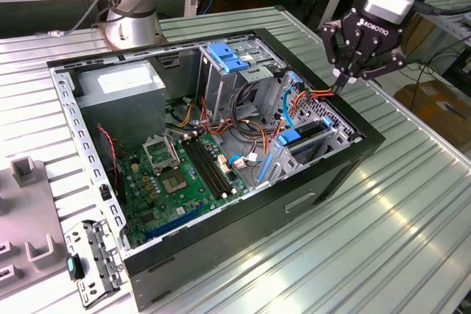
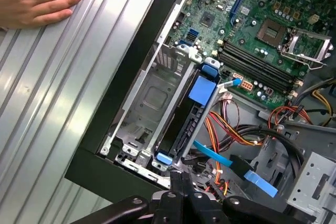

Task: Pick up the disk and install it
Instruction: 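Insert the first disk wire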

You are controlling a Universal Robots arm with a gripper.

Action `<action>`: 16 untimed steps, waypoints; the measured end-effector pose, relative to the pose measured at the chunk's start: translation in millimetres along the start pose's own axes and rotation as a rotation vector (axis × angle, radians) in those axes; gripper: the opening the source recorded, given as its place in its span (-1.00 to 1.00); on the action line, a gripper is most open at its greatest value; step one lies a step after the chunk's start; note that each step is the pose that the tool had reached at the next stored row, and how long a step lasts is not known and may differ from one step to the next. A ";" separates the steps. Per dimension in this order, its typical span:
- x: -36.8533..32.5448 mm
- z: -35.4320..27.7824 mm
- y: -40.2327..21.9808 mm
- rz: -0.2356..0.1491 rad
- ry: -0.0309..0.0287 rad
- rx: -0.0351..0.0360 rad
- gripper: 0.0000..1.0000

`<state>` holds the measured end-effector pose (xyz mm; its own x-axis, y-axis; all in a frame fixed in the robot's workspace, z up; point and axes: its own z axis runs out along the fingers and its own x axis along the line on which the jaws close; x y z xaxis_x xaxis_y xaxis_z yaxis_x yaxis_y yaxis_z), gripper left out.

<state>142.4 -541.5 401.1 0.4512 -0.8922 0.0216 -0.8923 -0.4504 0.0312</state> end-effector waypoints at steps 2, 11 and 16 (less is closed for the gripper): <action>0.3 0.1 -3.4 -0.004 0.0003 0.0001 -0.79; 0.4 0.2 -18.3 -0.017 0.0005 -0.0002 -0.79; -0.2 0.1 -18.9 -0.017 0.0005 -0.0001 -0.79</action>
<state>159.2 -532.8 400.4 0.4665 -0.8842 0.0215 -0.8843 -0.4658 0.0317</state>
